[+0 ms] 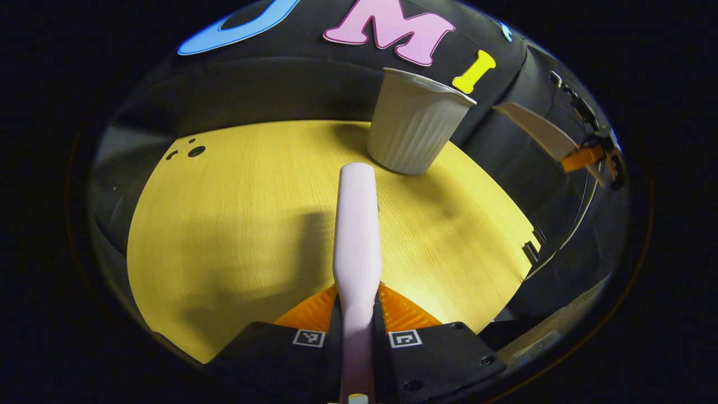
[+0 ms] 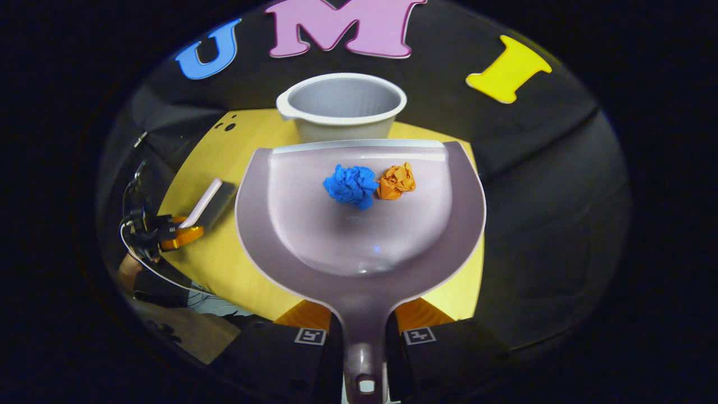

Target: Pick up the small broom and dustpan from the desktop, sweep the trash into the dustpan with the broom, and then empty the trash into the garbage bin.

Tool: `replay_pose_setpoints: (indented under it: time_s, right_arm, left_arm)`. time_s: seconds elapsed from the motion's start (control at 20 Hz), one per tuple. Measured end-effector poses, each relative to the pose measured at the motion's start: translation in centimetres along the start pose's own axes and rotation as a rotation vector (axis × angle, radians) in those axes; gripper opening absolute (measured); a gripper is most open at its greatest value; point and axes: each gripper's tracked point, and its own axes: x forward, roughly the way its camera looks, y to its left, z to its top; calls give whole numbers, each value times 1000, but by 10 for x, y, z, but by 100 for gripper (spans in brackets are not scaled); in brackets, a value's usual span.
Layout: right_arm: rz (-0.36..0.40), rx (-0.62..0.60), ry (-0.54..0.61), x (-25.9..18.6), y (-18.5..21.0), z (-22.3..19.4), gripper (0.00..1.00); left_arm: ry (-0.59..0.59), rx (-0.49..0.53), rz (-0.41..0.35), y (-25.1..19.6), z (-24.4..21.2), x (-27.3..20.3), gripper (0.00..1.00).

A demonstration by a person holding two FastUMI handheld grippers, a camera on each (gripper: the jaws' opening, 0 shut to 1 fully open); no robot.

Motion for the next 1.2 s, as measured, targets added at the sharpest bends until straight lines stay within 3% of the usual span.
replay_pose_setpoints:
  time_s: [0.2, 0.25, 0.3, 0.5, 0.55, 0.6, 0.65, 0.7, 0.75, 0.95, 1.0, 1.05, 1.2]
  right_arm:
    - [-77, -51, -3, -2, -34, 52, 35]
    - [-84, -55, 4, -2, -40, 62, 42]
    - [-87, -60, 9, 0, -45, 73, 35]
    - [-128, -129, 43, 16, -59, 105, 35]
    - [-132, -151, 63, 19, -60, 110, 42]
    - [-135, -169, 82, 20, -59, 116, 34]
    - [-136, -189, 101, 27, -59, 120, 34]
    - [-145, -213, 125, 33, -60, 126, 41]
    - [-157, -244, 153, 36, -63, 130, 34]
    - [-227, -381, 266, 36, -73, 148, 34]
    - [-237, -399, 285, 38, -75, 154, 27]
    - [-245, -418, 303, 36, -75, 159, 34]
    - [-271, -476, 356, 34, -74, 170, 34]
  left_arm:
    - [3, 5, -1, -5, -4, 2, 27]
    - [2, 5, 2, -5, -5, 1, 27]
    - [0, -3, 2, -6, -5, 0, 27]
    - [-1, -27, 14, -5, -13, -5, 27]
    - [0, -26, 19, -4, -16, -6, 27]
    - [2, -26, 25, -3, -17, -8, 27]
    - [2, -31, 26, -3, -20, -10, 27]
    - [1, -36, 27, -3, -21, -12, 27]
    - [1, -39, 30, -2, -23, -13, 27]
    - [13, -53, 44, 2, -34, -18, 27]
    - [16, -58, 47, 3, -36, -19, 27]
    - [20, -62, 50, 5, -39, -19, 27]
    - [25, -71, 56, 8, -44, -21, 27]
